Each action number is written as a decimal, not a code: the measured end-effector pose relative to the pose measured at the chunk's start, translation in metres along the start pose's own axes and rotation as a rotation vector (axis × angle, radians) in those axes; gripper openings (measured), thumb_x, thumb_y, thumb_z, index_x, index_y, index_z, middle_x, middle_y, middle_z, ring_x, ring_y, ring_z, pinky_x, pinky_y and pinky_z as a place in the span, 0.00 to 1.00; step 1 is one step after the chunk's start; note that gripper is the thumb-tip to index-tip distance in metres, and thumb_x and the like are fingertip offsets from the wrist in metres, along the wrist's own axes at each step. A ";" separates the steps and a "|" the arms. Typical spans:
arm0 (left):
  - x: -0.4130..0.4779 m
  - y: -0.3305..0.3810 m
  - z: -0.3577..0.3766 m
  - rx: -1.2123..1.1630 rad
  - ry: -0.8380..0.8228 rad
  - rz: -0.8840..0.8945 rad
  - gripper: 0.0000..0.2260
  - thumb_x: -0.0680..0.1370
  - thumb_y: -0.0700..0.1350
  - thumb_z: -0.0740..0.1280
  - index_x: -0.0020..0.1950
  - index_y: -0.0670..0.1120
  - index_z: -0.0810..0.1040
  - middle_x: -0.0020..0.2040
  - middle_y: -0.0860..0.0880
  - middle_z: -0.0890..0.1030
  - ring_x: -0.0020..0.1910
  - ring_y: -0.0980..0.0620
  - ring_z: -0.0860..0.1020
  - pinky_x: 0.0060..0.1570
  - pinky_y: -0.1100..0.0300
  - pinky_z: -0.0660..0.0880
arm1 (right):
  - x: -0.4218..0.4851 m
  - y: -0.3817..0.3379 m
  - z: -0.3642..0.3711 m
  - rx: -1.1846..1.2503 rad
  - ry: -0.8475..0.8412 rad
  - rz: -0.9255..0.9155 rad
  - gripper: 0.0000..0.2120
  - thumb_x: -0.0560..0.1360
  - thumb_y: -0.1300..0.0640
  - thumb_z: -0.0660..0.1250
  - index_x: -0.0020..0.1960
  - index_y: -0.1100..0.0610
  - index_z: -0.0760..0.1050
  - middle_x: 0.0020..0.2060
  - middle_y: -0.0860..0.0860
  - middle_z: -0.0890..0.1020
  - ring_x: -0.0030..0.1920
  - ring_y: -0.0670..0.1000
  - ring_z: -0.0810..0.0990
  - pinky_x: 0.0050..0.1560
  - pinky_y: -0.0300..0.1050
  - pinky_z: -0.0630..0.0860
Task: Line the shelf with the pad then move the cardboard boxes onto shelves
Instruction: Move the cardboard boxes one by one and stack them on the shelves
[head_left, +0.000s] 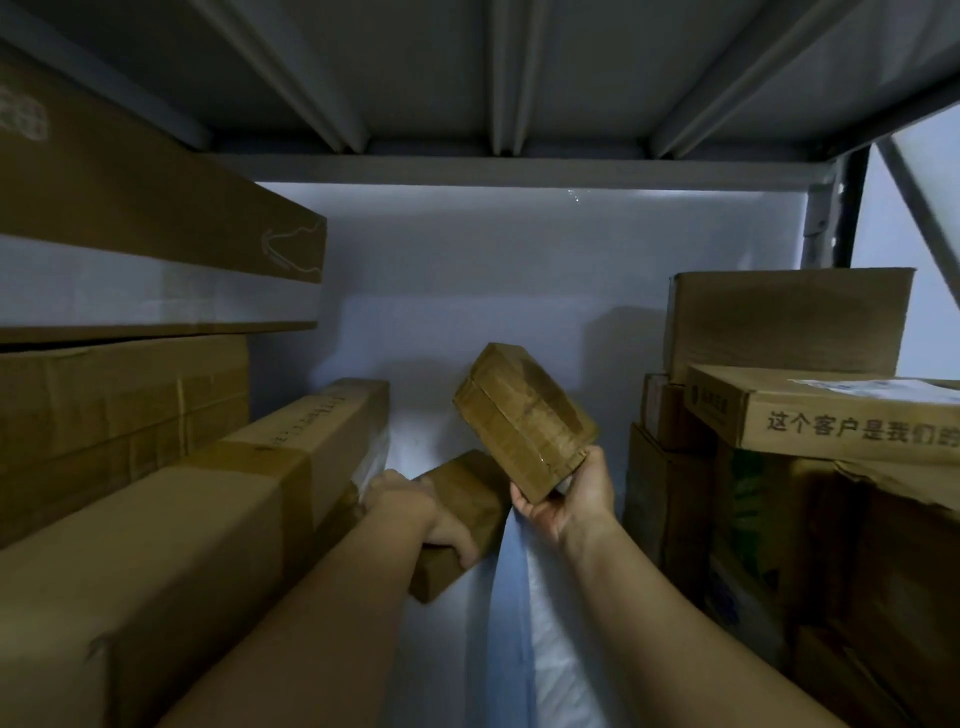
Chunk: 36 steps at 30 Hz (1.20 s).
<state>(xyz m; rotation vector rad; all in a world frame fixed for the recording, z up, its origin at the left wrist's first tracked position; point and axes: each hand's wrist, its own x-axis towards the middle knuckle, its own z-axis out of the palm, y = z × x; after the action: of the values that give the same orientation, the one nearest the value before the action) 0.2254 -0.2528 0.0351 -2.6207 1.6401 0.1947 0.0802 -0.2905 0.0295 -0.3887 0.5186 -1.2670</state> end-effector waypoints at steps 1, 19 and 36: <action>-0.004 0.002 0.000 -0.016 0.046 -0.021 0.51 0.56 0.68 0.72 0.74 0.50 0.61 0.69 0.41 0.64 0.67 0.39 0.66 0.62 0.48 0.70 | -0.004 -0.002 0.002 0.002 -0.011 -0.015 0.12 0.75 0.47 0.60 0.45 0.55 0.76 0.45 0.54 0.80 0.46 0.56 0.79 0.47 0.52 0.77; -0.112 0.002 -0.037 -0.869 0.403 -0.089 0.42 0.69 0.69 0.64 0.77 0.52 0.54 0.72 0.37 0.60 0.70 0.35 0.61 0.66 0.47 0.63 | -0.143 -0.014 0.104 -0.269 -0.169 -0.415 0.23 0.68 0.42 0.59 0.62 0.45 0.74 0.54 0.54 0.81 0.52 0.56 0.81 0.54 0.59 0.79; -0.239 0.008 -0.065 -1.040 0.319 0.402 0.53 0.50 0.62 0.75 0.74 0.54 0.65 0.68 0.47 0.72 0.53 0.49 0.74 0.46 0.60 0.72 | -0.278 -0.217 0.029 -0.424 -0.108 -0.439 0.05 0.75 0.52 0.61 0.47 0.52 0.72 0.46 0.55 0.79 0.48 0.57 0.78 0.51 0.55 0.77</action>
<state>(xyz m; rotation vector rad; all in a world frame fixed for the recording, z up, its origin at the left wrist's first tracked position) 0.1198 -0.0495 0.1306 -2.9936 2.7484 0.9044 -0.1347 -0.0784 0.2152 -0.9619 0.6313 -1.5440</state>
